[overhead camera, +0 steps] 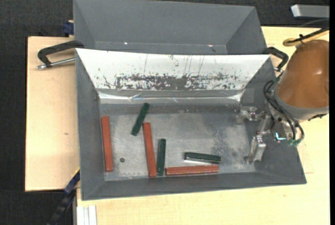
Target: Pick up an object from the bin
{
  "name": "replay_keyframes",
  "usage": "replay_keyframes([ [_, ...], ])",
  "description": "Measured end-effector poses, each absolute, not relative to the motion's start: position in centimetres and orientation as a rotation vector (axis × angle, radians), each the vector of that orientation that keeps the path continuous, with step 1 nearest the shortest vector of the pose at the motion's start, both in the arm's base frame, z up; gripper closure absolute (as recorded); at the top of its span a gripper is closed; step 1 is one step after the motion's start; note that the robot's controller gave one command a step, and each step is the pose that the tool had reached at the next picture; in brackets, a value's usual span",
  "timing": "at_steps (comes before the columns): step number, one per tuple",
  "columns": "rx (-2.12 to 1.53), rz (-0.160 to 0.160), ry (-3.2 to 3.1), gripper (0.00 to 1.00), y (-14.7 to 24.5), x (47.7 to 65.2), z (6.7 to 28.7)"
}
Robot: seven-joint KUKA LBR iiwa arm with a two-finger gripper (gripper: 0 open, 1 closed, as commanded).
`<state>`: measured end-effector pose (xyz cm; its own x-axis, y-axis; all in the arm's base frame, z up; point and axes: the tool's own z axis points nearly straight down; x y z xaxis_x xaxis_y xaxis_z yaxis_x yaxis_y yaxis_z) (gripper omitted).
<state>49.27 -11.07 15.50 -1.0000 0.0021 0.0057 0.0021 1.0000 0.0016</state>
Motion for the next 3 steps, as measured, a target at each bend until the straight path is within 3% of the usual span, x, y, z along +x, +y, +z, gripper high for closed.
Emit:
replay_keyframes([
  [1,0.0,-0.001,-3.143,0.0,-11.0,49.4,15.9],
  [2,0.14,0.001,-3.139,0.0,-7.8,50.0,15.1],
  [3,0.16,-0.001,-3.145,0.0,-5.2,50.8,9.4],
])
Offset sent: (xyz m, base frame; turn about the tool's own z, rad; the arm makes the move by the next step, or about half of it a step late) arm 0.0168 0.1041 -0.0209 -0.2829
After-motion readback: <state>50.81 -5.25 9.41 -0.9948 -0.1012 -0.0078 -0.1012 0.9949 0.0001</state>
